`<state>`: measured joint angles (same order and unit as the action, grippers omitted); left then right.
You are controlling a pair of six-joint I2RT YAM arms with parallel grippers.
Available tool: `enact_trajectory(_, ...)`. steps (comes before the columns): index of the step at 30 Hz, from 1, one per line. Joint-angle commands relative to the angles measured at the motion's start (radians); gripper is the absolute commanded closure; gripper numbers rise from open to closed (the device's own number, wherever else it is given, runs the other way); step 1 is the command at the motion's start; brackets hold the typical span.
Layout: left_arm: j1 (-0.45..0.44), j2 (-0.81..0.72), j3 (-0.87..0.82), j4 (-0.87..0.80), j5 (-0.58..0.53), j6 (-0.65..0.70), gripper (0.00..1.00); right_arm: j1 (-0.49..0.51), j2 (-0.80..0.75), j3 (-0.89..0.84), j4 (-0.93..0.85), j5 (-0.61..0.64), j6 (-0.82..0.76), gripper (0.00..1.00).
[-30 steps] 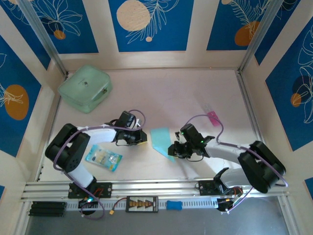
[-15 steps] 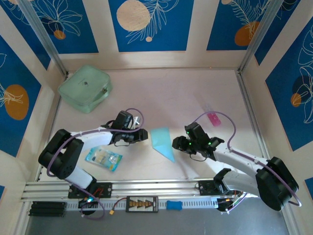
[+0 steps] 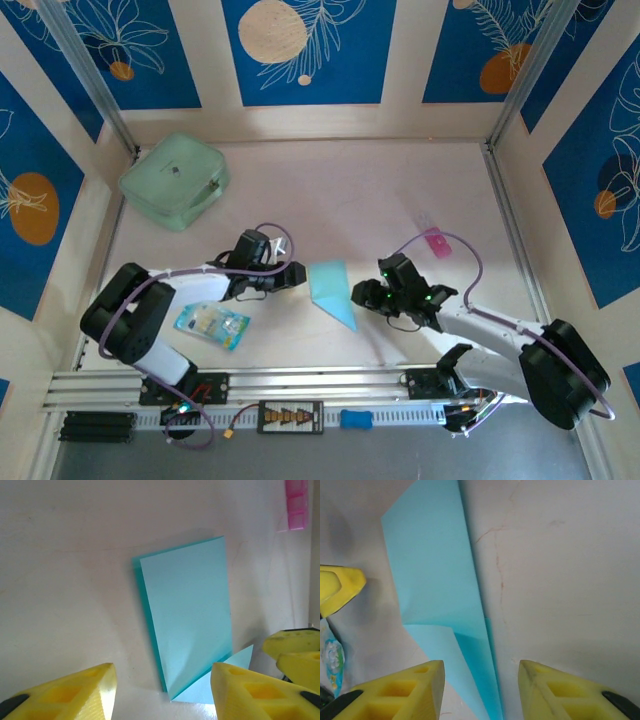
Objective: Fold a paper plane with a square sheet of paper (pick it up from the middle)
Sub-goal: Fourth fold the wing at the center of the table.
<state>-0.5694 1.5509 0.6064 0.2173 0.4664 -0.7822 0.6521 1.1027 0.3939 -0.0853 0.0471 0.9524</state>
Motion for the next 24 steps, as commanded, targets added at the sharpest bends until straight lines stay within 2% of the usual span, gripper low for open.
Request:
enact_trajectory(1, 0.008, 0.032, -0.015, 0.084, 0.058, -0.049, 0.46, -0.004, 0.028, -0.003, 0.042, -0.052, 0.016, 0.56)
enact_trajectory(18, 0.009, 0.112, 0.03, 0.065, 0.122, -0.057, 0.44, -0.012, 0.162, 0.038, 0.115, -0.147, -0.011, 0.59)
enact_trajectory(24, 0.008, 0.13, 0.051, 0.07, 0.148, -0.06, 0.49, -0.015, 0.182, 0.052, 0.114, -0.143, -0.02, 0.67)
